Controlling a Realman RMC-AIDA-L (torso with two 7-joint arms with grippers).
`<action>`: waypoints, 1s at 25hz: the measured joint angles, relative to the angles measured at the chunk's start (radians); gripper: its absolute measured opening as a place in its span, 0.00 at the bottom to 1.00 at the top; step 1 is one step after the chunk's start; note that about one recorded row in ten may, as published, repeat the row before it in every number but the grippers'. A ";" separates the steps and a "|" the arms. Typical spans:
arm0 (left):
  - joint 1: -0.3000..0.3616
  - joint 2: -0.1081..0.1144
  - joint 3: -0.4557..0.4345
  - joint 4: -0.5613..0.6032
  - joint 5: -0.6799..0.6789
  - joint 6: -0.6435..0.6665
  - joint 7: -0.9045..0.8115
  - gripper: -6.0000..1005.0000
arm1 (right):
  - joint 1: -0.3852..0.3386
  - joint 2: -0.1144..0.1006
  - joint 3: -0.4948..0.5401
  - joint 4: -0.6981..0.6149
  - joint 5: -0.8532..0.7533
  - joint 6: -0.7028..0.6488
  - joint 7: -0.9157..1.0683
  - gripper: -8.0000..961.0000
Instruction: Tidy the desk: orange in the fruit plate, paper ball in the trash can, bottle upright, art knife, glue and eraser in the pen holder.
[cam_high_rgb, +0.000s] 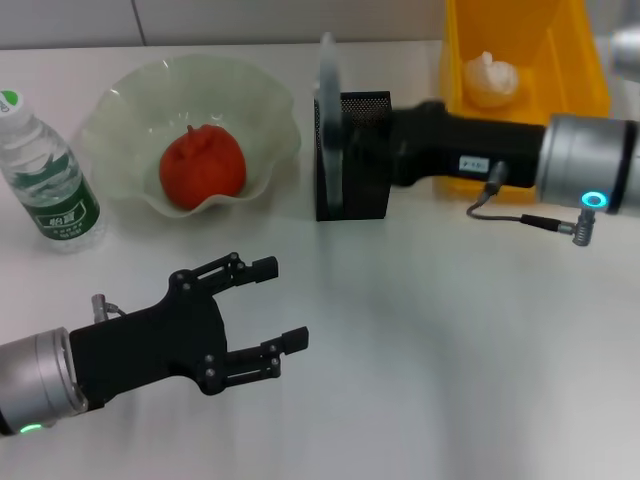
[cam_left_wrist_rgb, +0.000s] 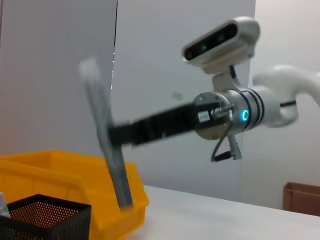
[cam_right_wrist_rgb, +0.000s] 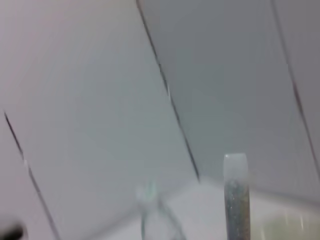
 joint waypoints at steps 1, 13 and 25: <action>0.001 0.000 0.001 -0.001 0.000 -0.001 -0.002 0.80 | -0.001 -0.001 0.011 0.101 0.176 -0.040 -0.155 0.14; -0.007 -0.001 0.000 -0.025 0.000 -0.002 0.002 0.80 | 0.056 -0.003 0.065 0.453 0.547 -0.067 -0.605 0.14; -0.009 -0.002 -0.001 -0.028 -0.001 -0.002 0.003 0.80 | 0.166 0.001 0.061 0.604 0.540 -0.056 -0.741 0.15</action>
